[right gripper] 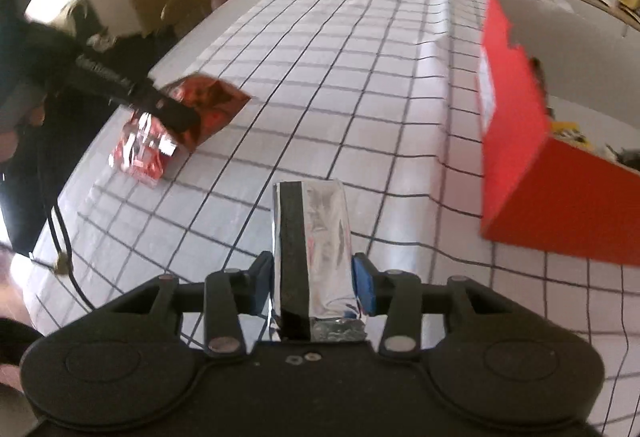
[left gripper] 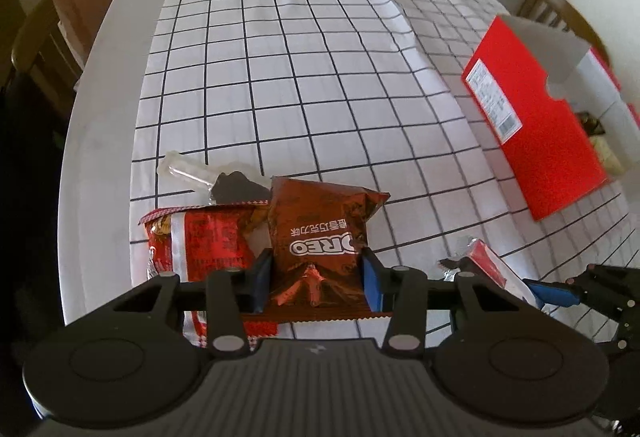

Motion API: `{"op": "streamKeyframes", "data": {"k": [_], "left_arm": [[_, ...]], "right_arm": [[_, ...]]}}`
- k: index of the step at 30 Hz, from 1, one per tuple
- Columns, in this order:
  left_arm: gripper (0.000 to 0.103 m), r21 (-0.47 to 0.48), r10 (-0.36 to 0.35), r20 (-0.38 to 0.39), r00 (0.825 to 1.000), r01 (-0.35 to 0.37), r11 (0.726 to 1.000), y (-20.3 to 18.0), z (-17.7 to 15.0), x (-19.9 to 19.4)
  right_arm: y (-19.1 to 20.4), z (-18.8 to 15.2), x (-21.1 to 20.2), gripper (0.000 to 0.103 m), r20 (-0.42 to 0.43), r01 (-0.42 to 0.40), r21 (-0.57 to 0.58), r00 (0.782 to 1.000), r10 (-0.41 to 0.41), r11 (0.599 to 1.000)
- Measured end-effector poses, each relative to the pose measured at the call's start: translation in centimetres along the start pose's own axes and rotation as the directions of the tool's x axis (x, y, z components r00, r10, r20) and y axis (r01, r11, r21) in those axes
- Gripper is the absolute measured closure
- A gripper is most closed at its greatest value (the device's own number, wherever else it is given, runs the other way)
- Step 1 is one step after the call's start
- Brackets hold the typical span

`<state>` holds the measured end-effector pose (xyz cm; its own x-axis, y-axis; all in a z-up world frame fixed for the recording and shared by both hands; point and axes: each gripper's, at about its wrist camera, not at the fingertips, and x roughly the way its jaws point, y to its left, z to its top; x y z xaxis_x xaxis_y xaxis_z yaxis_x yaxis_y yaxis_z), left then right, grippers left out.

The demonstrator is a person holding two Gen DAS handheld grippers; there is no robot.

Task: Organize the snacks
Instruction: 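Carry the Oreo bag with the left gripper while the right gripper carries the silver packet over the box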

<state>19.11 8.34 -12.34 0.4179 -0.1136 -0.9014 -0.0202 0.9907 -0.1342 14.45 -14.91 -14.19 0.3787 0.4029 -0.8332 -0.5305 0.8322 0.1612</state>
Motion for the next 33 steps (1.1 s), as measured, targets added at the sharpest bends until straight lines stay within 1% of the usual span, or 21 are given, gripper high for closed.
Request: {"op": "streamKeyframes", "data": {"k": [5,10,18,25,33], "left_arm": [[0.059,-0.029,-0.03,0.039,0.999,0.031,0.999,-0.7,-0.1,-1.7],[0.059,-0.038,-0.036,0.088,0.996,0.039,0.999,-2.1,0.3,-3.4],[0.059,-0.007,-0.075,0.145,0.987,0.077,0.997,-6.3,1.7,-5.5],[0.059,0.038,-0.113,0.18,0.977,0.108,0.993,-11.0,3.8,-6.1],[0.059,0.092,-0.132,0.198,0.971,0.115,0.989,-16.7,6.0,-5.6]], "right_arm": [[-1.3,0.6,-3.0,0.062,0.066,0.005,0.055,0.998,-0.009,0.998],[-3.0,1.4,-5.7,0.062,0.134,0.033,0.111,0.99,-0.047,0.993],[-6.2,2.5,-9.6,0.062,0.221,0.073,0.165,0.969,-0.109,0.984],[-10.0,3.4,-11.6,0.062,0.246,0.132,0.208,0.952,-0.182,0.969],[-13.9,3.9,-13.0,0.062,0.26,0.184,0.23,0.935,-0.243,0.956]]}}
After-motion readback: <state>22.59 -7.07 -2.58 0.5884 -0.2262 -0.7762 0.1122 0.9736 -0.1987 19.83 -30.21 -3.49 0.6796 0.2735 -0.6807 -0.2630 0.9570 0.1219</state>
